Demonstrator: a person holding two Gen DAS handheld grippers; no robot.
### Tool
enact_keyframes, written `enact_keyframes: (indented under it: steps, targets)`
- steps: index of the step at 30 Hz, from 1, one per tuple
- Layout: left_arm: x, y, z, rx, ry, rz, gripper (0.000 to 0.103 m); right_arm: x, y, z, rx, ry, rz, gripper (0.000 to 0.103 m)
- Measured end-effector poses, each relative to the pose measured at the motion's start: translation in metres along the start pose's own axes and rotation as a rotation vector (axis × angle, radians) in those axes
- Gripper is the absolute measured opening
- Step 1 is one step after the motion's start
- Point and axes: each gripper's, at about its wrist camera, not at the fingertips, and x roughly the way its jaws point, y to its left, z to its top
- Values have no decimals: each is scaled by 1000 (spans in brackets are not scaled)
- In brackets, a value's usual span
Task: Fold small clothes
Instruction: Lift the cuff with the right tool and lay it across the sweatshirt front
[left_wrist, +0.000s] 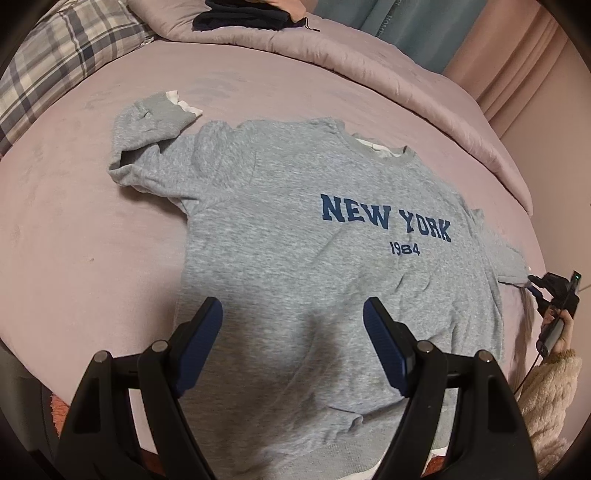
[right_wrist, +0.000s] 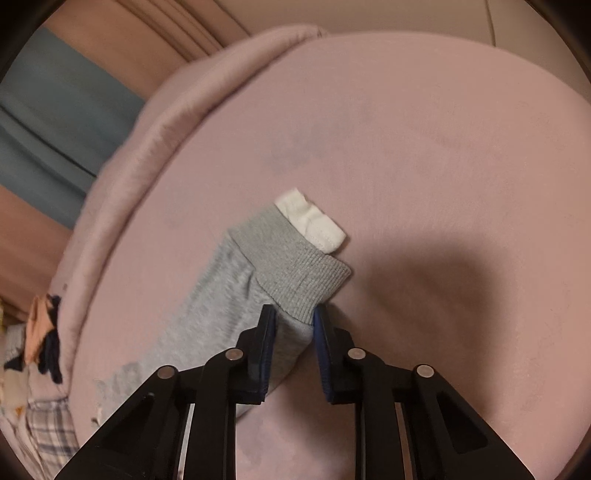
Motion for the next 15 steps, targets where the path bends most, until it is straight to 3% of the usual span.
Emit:
enact_keyframes:
  steps: [4, 8, 11, 15]
  targets:
    - [-2, 2, 1, -2, -8, -9, 78, -19, -11, -1, 6, -60, 11, 21]
    - [-2, 7, 5, -20, -11, -23, 78, -11, -17, -6, -7, -64, -38, 21]
    - [-6, 9, 8, -21, -22, -23, 78, -15, 8, -6, -70, -132, -37, 21]
    - [-11, 14, 11, -22, -41, -20, 79, -50, 62, -8, -225, -224, -16, 21]
